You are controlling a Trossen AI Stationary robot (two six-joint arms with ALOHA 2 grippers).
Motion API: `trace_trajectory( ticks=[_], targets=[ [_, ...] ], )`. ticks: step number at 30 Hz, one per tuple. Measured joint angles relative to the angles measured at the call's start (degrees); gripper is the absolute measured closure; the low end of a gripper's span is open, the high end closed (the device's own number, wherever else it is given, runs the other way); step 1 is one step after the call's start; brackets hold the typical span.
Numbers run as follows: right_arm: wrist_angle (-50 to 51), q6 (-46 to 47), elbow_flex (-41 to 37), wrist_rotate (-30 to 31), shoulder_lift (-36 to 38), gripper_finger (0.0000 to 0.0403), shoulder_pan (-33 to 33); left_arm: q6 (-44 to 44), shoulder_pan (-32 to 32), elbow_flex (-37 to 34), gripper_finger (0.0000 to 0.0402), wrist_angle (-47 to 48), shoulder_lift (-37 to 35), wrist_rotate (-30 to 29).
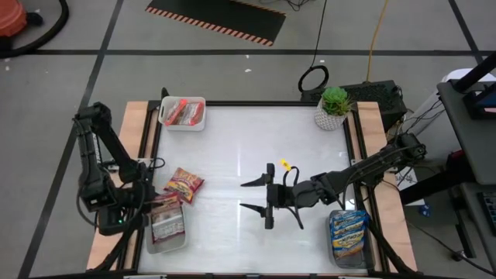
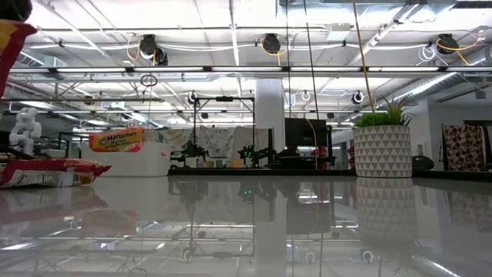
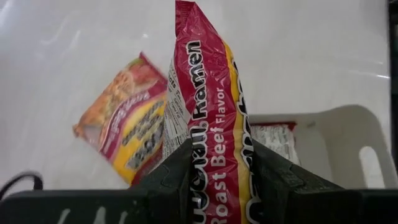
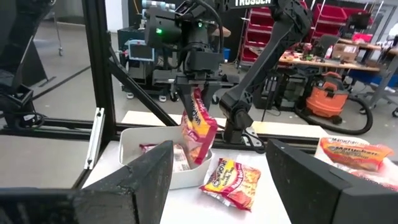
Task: Sort Maruchan noodles
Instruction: Put the bottom red noodle pack into the gray bin
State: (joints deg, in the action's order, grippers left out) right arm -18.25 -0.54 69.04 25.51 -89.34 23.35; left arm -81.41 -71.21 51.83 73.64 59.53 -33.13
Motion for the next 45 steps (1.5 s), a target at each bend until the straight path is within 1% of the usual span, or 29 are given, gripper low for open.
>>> trace_trajectory(
  ticks=[4,8,12,16,20,22,24,28,36,39,42,45],
  targets=[
    [1.1,1.3,0.0,0.0,0.0,0.0151,0.0,-3.7,-0.6,0.0,0.0282,1.4,0.0,1.6],
    [1.4,1.4,-0.6,0.0,0.0,0.0151,0.0,-3.8,-0.6,0.0,0.0282,1.7,0.1,1.5],
    [0.4,1.4,-2.2,0.0,0.0,0.0151,0.0,-4.5,-0.6,-2.4,0.0282,0.7,0.1,1.4],
    [-0.4,1.7,-2.6,0.0,0.0,0.0151,0.0,-4.8,-0.6,-5.2,0.0281,-0.1,0.1,5.2],
    [-1.5,2.8,-2.6,0.0,0.0,0.0151,0.0,-7.3,-0.6,-6.7,0.0248,-0.1,0.1,9.1],
    [-2.7,2.9,-2.6,0.1,0.0,0.0151,0.0,-8.8,-0.6,-6.9,0.0232,-0.1,0.1,8.9],
    [-4.7,2.9,-2.6,0.1,-0.6,0.0151,-0.1,-9.8,-0.6,-6.9,0.0220,-0.2,0.1,7.4],
    [-7.8,2.8,-2.6,0.2,-2.4,0.0151,-0.1,-10.1,-0.6,-6.9,0.0204,-0.2,0.1,5.0],
    [-14.6,1.8,-2.6,0.2,-7.6,0.0151,-2.2,-10.1,-0.6,-6.9,0.0198,-0.2,0.1,5.3],
    [-12.8,2.8,-1.1,0.3,-9.6,0.0151,-3.5,-10.0,-0.6,-6.9,0.0198,-0.2,0.1,6.6],
    [-6.3,2.9,3.0,1.9,-12.0,0.0151,-4.5,-10.4,-0.6,-6.9,0.0197,-0.2,0.1,8.2],
    [-0.6,3.3,8.2,1.5,-15.3,0.0151,-5.5,-12.2,-0.6,-6.9,0.0197,-0.2,0.1,9.5]
  ],
)
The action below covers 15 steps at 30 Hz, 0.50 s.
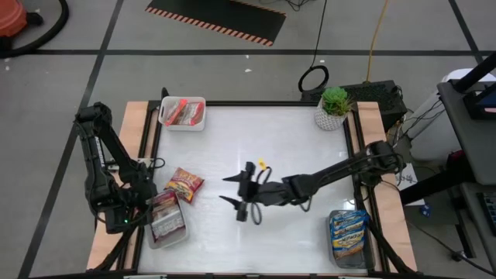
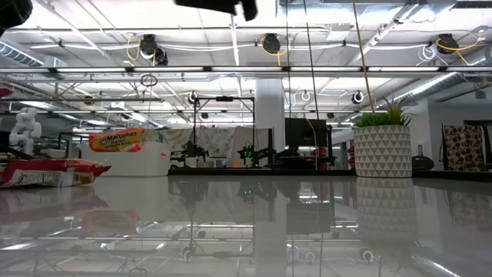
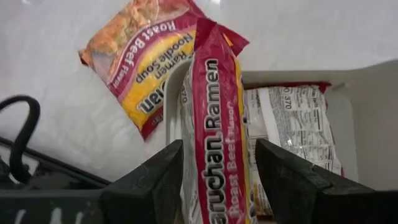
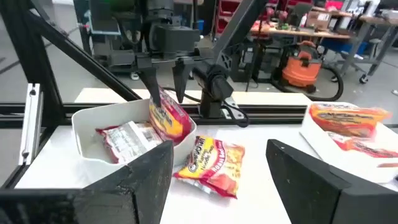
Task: Sort Maruchan noodles
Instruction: Put the bottom red noodle pack into the gray bin
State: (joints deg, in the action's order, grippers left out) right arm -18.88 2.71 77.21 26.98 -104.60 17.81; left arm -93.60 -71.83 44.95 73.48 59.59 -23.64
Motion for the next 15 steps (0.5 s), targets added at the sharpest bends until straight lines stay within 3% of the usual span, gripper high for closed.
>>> trace_trajectory(
  ticks=[15],
  targets=[
    [4.1,0.7,19.4,-13.5,-17.4,0.0151,-5.3,-9.2,0.1,0.0,0.0197,2.5,0.0,3.9]
  ],
)
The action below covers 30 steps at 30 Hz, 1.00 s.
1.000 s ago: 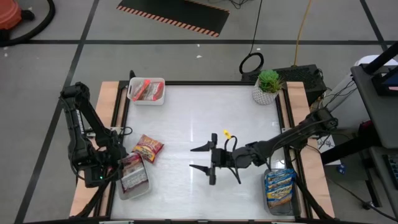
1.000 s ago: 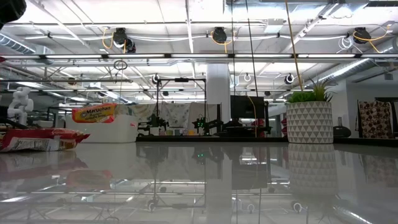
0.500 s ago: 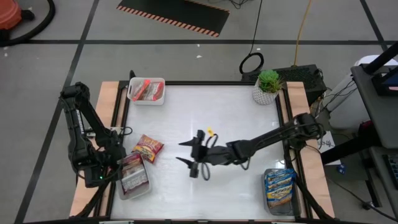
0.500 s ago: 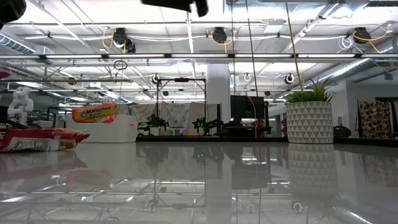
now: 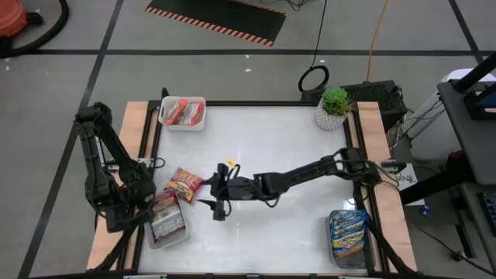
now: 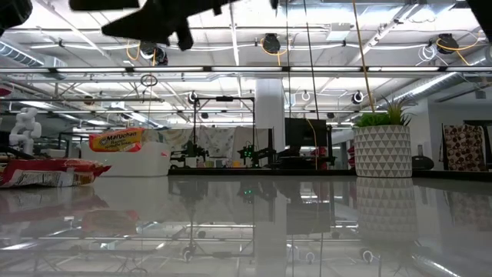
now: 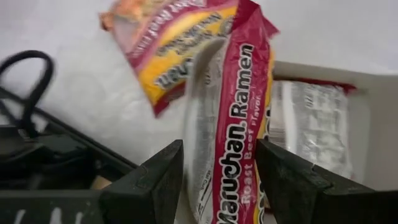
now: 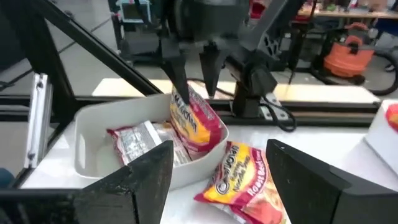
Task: Sort Maruchan noodles
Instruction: Put the bottom red noodle pack into the gray bin, then put the red noodle pack into the gray bin
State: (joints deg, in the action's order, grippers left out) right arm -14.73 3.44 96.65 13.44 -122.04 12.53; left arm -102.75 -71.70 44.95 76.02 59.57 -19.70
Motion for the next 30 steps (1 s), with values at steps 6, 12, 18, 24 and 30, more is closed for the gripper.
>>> trace_trajectory(
  ticks=[6,12,18,24,30],
  targets=[
    [0.9,0.7,1.3,0.1,-3.4,0.0151,-2.1,-1.7,0.0,0.0,0.0197,2.1,0.0,0.0],
    [0.3,3.6,1.3,3.0,-5.5,0.0151,-3.3,-2.3,0.0,0.8,0.0197,2.2,0.0,-0.2],
    [0.5,3.3,1.3,2.8,-8.3,0.0151,-3.8,-2.2,0.0,4.0,0.0197,2.6,0.0,-2.6],
    [0.9,1.7,1.3,2.9,-10.1,0.0151,-4.2,0.9,0.0,7.3,0.0197,5.9,0.0,-9.1],
    [1.3,-0.2,1.0,4.3,-10.1,0.0151,-4.8,2.0,0.0,7.9,0.0197,7.0,0.0,-12.2]
  ],
)
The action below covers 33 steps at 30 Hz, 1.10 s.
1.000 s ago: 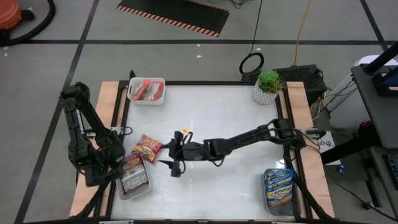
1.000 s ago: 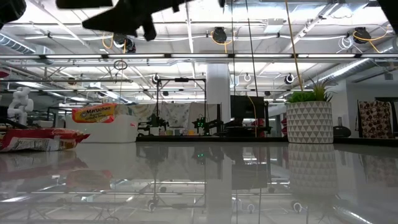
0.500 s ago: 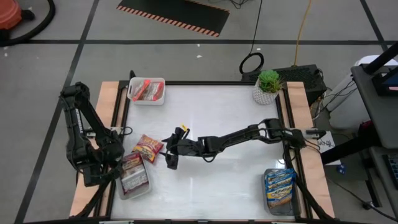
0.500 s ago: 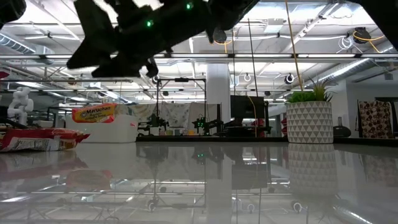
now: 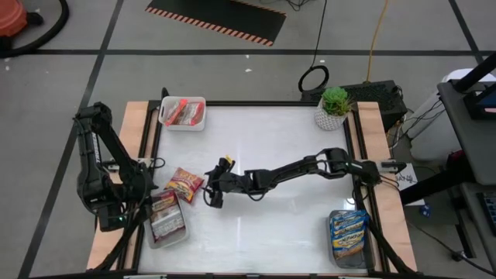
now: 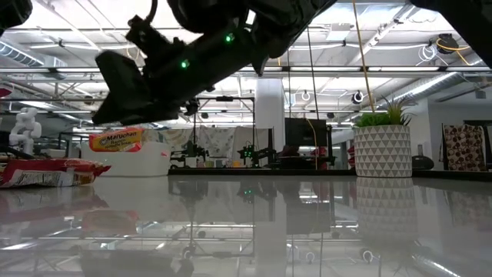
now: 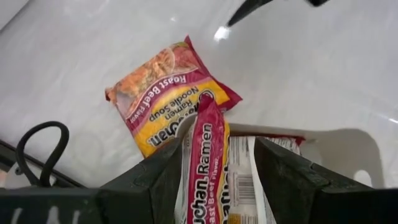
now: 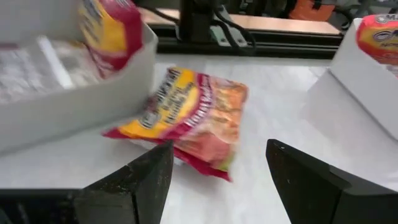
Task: Sort Maruchan noodles
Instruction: Put the red noodle pack into the gray bin
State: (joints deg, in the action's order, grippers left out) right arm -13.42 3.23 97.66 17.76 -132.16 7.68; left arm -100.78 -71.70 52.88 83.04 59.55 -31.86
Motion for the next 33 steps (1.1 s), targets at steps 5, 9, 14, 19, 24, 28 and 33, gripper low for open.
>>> trace_trajectory(
  ticks=[5,9,14,19,24,28,33],
  targets=[
    [0.6,-2.2,-0.1,-2.0,-1.1,0.0151,-1.4,-1.8,0.0,0.0,0.0197,-0.6,0.1,-0.9],
    [-1.2,-1.3,-0.1,-6.1,-3.9,0.0151,-3.0,-2.7,0.0,0.0,0.0197,-2.9,0.4,-2.2],
    [-6.3,-0.9,-0.1,-10.3,-6.2,0.0151,-4.9,-2.4,0.0,0.0,0.0197,-4.8,2.8,-2.7],
    [-9.4,-1.0,0.0,-15.0,-8.3,0.0151,-6.6,-1.7,0.0,0.0,0.0197,-6.3,4.1,-2.4],
    [-10.2,-2.2,0.0,-18.8,-10.4,0.0151,-7.3,-1.5,0.0,0.0,0.0197,-7.0,4.2,-2.2],
    [-13.4,-4.1,0.1,-19.5,-12.1,0.0151,-7.3,-1.5,0.0,0.0,0.0197,-7.0,4.2,-2.2],
    [-16.4,-4.5,0.1,-19.6,-13.0,0.0162,-7.3,-1.3,0.0,0.0,0.0197,-7.1,4.2,-2.2]
  ],
)
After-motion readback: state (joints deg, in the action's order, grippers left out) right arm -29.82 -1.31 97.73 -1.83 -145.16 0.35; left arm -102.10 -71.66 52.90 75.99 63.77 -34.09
